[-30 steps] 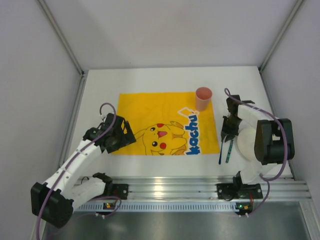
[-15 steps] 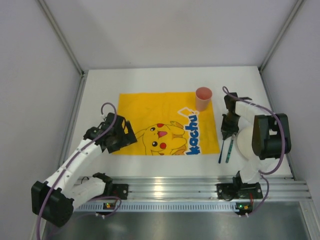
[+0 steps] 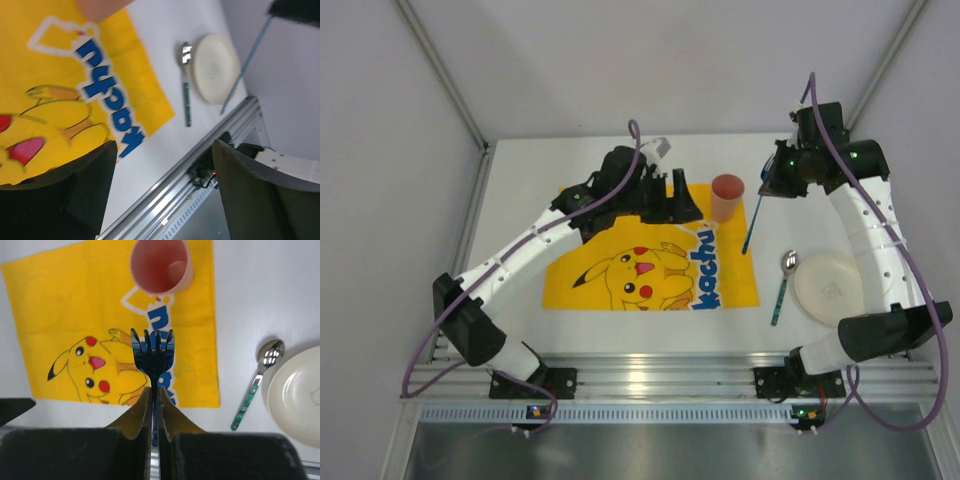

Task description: Set the dinner table for one person

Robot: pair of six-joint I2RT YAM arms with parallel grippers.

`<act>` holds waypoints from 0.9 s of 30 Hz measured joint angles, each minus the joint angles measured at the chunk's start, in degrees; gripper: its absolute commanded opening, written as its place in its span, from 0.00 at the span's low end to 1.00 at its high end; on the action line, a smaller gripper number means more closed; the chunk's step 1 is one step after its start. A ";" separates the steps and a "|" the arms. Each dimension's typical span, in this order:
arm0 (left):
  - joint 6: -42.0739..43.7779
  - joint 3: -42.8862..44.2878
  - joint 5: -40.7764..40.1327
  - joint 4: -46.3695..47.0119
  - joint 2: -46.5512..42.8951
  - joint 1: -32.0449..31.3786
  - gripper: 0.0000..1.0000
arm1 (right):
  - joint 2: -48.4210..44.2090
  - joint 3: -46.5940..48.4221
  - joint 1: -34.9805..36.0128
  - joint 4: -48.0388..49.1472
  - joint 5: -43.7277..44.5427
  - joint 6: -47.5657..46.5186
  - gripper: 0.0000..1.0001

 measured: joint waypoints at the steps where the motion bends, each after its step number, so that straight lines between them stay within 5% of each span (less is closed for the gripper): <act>1: -0.02 3.80 1.42 1.20 2.12 -1.73 0.72 | -0.87 0.00 0.11 -0.76 -1.81 0.26 0.00; 6: 0.04 14.69 6.69 6.21 10.40 -6.99 0.66 | -3.41 -2.10 1.01 -2.38 -9.97 2.25 0.00; 13: 0.22 16.00 9.73 6.25 16.52 -11.30 0.61 | -5.86 -4.07 1.27 -2.58 -15.61 5.55 0.00; 16: 0.44 15.76 10.45 6.19 16.79 -12.09 0.30 | -6.91 -4.07 1.27 -2.54 -16.85 6.78 0.00; 17: 0.52 15.65 10.58 6.23 16.79 -12.20 0.09 | -7.23 -4.09 1.27 -2.51 -17.27 7.13 0.00; 18: 0.61 15.52 10.97 6.36 16.79 -12.31 0.00 | -7.50 -4.09 1.27 -2.36 -17.46 7.52 0.00; 21: 1.55 15.32 11.74 7.34 16.39 -12.92 0.00 | -7.78 -4.74 1.27 -1.70 -17.84 8.39 0.03; 22: 1.62 15.23 11.67 7.13 16.22 -12.94 0.00 | -7.89 -4.83 1.27 -1.86 -17.94 8.81 0.43; 23: 1.84 14.99 11.45 7.17 15.98 -12.87 0.00 | -7.93 -4.85 1.27 -1.68 -18.08 9.46 0.66; 24: 2.01 14.47 10.56 7.10 15.56 -12.66 0.00 | -7.98 -4.85 1.27 -1.57 -18.47 9.64 0.99; 27: 2.69 10.32 10.05 6.88 13.33 -10.49 0.00 | -8.02 -4.83 1.27 -1.55 -17.84 9.62 1.00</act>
